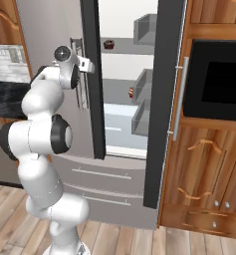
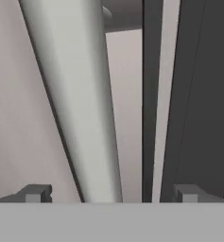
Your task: Take the cupcakes from the fridge and place them on the empty tray on the dining counter.
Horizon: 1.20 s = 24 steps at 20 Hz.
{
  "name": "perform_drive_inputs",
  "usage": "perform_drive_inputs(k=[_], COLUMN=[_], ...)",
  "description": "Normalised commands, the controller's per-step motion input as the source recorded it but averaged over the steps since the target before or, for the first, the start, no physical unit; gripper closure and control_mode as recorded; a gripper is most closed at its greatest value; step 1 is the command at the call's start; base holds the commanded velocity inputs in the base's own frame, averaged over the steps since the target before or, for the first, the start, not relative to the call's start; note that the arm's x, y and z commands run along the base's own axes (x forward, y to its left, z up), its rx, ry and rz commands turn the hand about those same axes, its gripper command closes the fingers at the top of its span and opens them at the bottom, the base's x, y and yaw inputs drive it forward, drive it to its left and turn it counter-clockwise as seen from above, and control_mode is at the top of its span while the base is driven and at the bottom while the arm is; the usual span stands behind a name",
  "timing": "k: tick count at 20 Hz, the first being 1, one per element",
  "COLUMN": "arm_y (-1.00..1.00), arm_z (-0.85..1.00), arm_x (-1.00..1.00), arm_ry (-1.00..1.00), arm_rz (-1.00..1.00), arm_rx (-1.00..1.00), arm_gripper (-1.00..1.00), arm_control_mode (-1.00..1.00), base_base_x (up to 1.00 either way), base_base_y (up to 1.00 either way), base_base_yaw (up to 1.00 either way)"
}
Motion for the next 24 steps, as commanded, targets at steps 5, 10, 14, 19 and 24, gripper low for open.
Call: perform_drive_inputs(k=[5,10,14,19,24], arm_y=[0.06,0.2,1.0,1.0,0.98], arm_z=[-0.15,-0.02,-0.04,-0.04,-0.52], arm_x=[0.61,0.0,-0.47,-1.0,-1.0], arm_ry=[-0.01,0.02,0.17,0.04,-0.12], arm_rz=[0.0,0.0,0.0,0.02,0.04], arm_rx=[0.0,-0.01,-0.13,-0.1,0.01], arm_gripper=[1.0,1.0,1.0,1.0,1.0], arm_control_mode=[-1.0,-1.0,-1.0,-1.0,-1.0], base_base_x=[0.0,0.0,0.0,0.0,0.0], base_base_y=[0.0,0.0,0.0,0.0,0.0], base_base_yaw=[0.0,0.0,0.0,0.0,0.0])
